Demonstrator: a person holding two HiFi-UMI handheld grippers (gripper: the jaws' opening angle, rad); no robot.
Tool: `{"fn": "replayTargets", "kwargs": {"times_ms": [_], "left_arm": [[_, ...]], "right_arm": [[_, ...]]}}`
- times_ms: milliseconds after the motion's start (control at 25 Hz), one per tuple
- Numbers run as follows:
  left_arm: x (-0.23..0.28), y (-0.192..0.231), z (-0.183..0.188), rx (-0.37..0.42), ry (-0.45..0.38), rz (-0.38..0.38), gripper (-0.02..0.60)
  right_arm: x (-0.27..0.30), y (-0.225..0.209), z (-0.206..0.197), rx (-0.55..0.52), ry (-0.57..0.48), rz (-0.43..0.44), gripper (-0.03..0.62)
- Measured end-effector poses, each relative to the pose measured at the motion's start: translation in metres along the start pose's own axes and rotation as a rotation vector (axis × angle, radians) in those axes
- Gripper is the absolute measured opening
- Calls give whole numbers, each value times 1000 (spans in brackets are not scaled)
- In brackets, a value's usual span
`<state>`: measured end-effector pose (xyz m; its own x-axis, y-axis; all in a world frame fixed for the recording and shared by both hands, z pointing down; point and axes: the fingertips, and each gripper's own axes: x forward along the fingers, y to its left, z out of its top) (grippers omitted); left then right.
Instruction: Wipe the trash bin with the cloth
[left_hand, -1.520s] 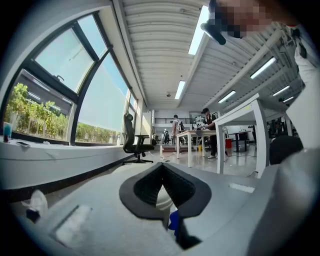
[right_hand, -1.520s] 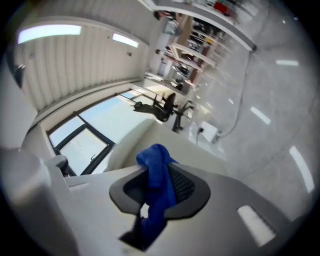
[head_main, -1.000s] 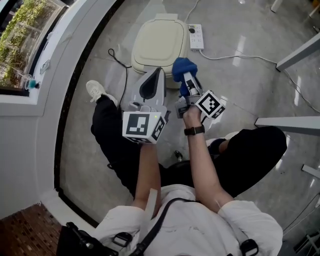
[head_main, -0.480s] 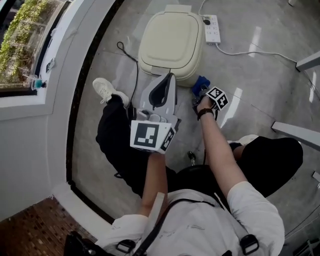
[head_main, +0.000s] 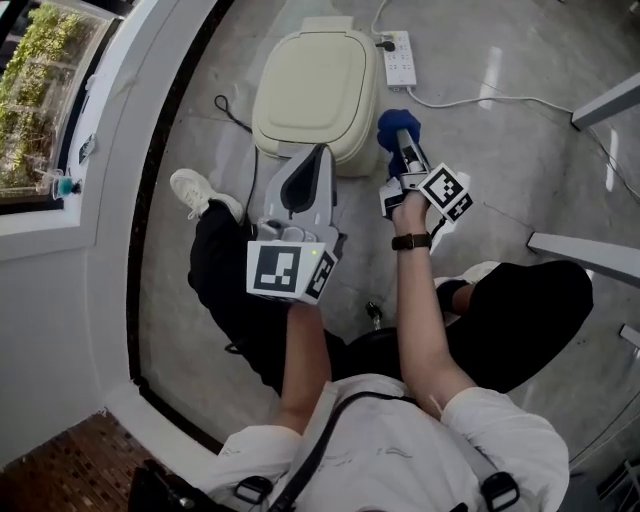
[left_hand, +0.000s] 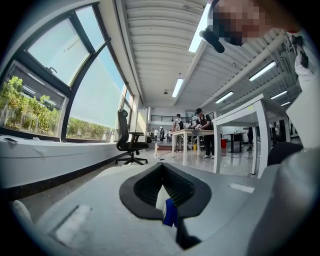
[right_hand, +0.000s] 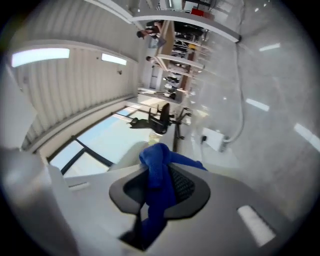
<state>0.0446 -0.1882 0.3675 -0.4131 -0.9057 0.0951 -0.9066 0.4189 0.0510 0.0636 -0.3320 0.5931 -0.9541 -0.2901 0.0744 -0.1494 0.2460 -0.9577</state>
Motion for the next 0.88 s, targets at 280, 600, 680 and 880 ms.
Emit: {"fn": "replayTargets", "kwargs": {"times_ms": [280, 600, 680, 880], "left_arm": [[8, -14, 19, 7, -39, -34, -4], [7, -8, 0, 29, 15, -15, -3], [7, -1, -6, 36, 32, -3, -3], [14, 0, -19, 44, 63, -15, -3]], "right_arm": [[-27, 163, 10, -8, 29, 401, 63], [-1, -33, -59, 130, 69, -66, 63], [8, -97, -81, 189, 106, -202, 63], [11, -212, -119, 206, 228, -504, 63]]}}
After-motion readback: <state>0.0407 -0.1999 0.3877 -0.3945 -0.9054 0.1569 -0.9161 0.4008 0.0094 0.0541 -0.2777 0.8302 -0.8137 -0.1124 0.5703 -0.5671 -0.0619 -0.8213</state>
